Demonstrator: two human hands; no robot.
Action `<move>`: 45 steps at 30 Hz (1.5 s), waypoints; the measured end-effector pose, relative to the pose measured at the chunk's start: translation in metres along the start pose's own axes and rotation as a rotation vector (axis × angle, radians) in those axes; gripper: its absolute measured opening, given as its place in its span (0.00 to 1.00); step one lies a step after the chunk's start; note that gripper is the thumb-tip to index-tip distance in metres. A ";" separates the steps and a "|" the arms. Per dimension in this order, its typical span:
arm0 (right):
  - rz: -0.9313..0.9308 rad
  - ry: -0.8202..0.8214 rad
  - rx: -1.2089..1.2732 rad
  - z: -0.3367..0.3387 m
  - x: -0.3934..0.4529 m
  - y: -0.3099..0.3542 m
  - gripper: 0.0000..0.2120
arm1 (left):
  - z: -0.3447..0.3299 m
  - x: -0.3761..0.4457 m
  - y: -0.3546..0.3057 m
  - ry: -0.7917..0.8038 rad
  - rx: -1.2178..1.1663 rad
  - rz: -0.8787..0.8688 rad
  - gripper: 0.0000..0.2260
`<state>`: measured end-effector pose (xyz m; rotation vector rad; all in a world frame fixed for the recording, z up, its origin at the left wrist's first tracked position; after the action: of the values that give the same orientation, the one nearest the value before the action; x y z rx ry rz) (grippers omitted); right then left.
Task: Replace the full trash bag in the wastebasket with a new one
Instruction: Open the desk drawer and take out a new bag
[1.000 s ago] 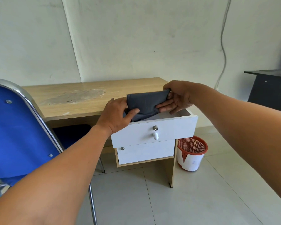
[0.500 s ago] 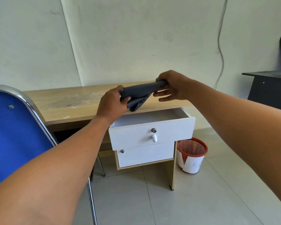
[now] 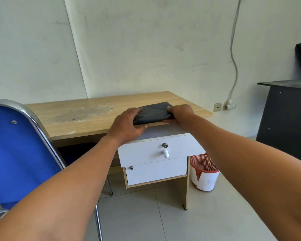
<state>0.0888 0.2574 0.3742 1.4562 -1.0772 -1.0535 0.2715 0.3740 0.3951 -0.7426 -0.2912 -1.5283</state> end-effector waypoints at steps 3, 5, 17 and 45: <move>0.006 -0.027 -0.016 0.002 0.004 -0.004 0.15 | -0.010 0.002 -0.003 0.109 0.015 0.014 0.21; 0.100 -0.045 -0.227 0.005 0.002 0.006 0.22 | -0.015 0.005 0.001 0.177 0.026 0.063 0.18; 0.768 0.299 -1.565 0.027 -0.012 -0.029 0.69 | -0.033 -0.003 0.016 0.392 0.192 0.007 0.64; 0.780 -0.292 -1.625 -0.009 0.014 -0.002 0.39 | -0.028 0.003 0.021 0.030 0.567 0.198 0.52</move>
<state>0.1011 0.2461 0.3724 -0.4031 -0.4950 -1.0375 0.2841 0.3522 0.3704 -0.2871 -0.5811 -1.1847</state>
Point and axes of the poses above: each hand's wrist, its own x-axis towards the middle knuckle, its own z-axis out of the back of the hand, y = z × x, the point moved 9 cm from there along x, towards the middle knuckle, and after that the axes turned 3 degrees about x, right-handed, at the moved point
